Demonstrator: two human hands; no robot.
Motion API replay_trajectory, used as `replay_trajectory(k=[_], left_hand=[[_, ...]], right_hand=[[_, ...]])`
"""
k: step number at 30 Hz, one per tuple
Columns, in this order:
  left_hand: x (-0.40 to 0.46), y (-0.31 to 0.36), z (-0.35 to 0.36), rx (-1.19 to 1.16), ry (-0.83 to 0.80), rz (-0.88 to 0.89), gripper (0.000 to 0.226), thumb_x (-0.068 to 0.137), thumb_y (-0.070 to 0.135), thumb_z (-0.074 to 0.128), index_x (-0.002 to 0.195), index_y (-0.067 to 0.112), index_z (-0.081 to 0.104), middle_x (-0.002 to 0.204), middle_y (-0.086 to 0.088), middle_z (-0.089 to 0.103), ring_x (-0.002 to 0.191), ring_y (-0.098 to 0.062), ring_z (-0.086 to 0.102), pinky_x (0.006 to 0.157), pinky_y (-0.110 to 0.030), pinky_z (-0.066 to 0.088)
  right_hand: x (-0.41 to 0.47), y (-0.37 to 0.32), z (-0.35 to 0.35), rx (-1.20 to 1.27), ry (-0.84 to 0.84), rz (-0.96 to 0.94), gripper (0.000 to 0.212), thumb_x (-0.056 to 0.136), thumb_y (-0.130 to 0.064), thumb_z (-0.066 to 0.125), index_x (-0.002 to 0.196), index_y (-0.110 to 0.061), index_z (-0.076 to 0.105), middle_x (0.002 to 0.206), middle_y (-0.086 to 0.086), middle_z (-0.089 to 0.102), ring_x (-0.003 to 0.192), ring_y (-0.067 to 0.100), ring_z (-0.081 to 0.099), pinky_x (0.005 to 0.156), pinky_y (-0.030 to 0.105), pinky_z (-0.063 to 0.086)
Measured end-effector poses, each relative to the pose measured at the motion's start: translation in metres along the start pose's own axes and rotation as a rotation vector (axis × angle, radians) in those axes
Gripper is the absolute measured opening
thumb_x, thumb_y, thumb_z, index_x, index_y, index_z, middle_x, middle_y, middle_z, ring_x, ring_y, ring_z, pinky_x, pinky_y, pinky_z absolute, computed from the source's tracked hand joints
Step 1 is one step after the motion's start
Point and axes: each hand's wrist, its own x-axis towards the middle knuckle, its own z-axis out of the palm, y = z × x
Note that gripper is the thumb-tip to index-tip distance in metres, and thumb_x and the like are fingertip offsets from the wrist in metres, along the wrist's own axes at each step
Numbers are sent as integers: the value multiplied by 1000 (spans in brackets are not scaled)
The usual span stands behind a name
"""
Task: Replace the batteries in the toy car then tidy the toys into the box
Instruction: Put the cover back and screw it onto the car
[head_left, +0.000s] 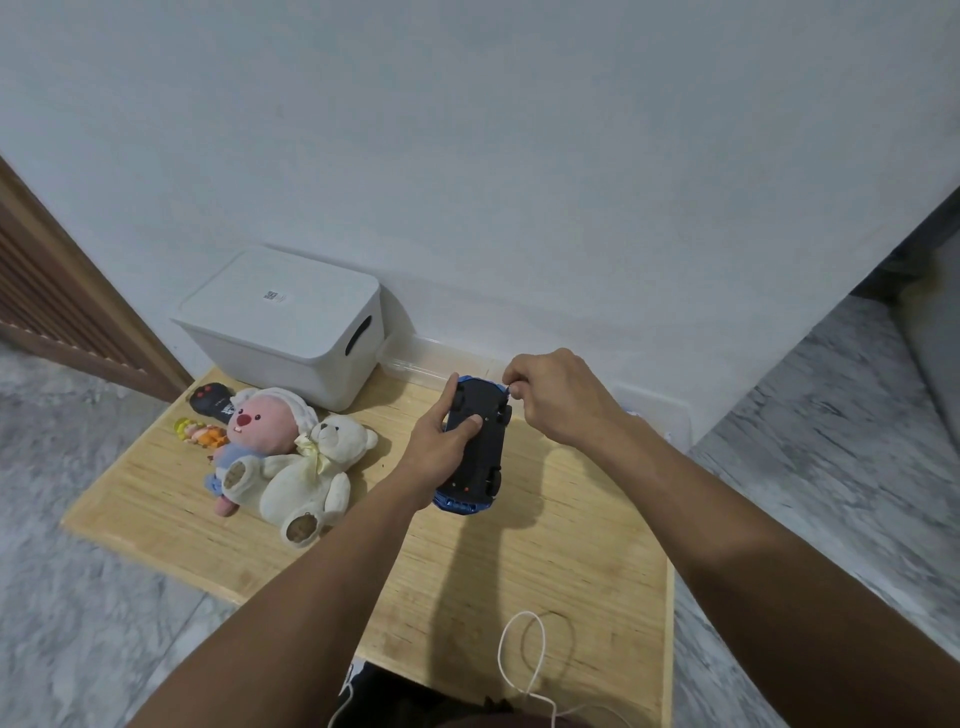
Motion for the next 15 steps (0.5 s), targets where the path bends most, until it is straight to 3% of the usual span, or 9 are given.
replay_trajectory(k=[6, 10, 13, 15], left_hand=[[-2, 0, 3, -3, -20, 12, 63, 98, 15, 54, 149, 42, 28, 119, 13, 54, 87, -8, 62, 52, -11, 50], [-1, -2, 2, 4, -13, 7, 62, 98, 16, 54, 148, 43, 28, 121, 13, 56, 87, -8, 63, 56, -14, 52], [1, -3, 1, 12, -5, -6, 62, 98, 17, 54, 147, 45, 28, 110, 20, 57, 86, -7, 62, 55, -14, 52], [1, -3, 1, 16, 2, -9, 62, 98, 17, 54, 147, 45, 29, 104, 23, 55, 85, -7, 62, 53, -12, 50]], right_hand=[[2, -3, -1, -215, 12, 77, 45, 98, -46, 42, 71, -12, 55, 64, 4, 49, 69, 29, 49, 60, 32, 33], [3, -2, -1, -70, -42, 57, 30, 95, -34, 55, 88, -10, 70, 82, 9, 67, 81, 28, 61, 69, 37, 49], [0, -1, 0, 1, -45, 62, 17, 95, -23, 58, 105, -13, 67, 99, 11, 68, 93, 28, 61, 76, 37, 51], [-2, -1, 1, 35, -30, 46, 11, 94, -14, 57, 104, -13, 62, 98, 11, 66, 92, 27, 62, 74, 38, 52]])
